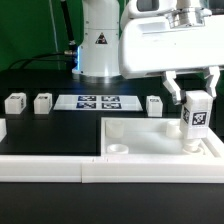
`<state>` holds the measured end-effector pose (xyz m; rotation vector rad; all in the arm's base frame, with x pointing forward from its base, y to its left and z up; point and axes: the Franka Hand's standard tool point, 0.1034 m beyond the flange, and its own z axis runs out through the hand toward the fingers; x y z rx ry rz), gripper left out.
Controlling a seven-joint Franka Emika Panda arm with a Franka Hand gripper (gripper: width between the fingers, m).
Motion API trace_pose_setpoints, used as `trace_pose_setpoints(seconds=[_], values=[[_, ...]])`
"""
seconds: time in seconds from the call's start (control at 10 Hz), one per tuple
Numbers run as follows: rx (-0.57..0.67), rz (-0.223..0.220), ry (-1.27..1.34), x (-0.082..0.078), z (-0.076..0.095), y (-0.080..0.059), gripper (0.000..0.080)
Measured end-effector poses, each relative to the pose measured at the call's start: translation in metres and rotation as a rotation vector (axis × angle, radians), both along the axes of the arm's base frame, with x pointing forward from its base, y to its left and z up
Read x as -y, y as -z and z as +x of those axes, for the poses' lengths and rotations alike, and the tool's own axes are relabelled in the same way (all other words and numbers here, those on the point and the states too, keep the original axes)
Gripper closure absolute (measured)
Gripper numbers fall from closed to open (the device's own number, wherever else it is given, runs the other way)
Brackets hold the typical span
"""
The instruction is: Assemble square table
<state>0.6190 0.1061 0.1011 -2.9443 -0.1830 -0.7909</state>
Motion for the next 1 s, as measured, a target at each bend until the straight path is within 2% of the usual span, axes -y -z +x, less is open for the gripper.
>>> trace_pose_setpoints(seconds=[0.4, 1.0], values=[[-0.010, -0.001, -0.007, -0.0046, -0.0045, 0.0116, 0.0508], [0.032, 0.000, -0.008, -0.0097, -0.0039, 0.0122, 0.0508]])
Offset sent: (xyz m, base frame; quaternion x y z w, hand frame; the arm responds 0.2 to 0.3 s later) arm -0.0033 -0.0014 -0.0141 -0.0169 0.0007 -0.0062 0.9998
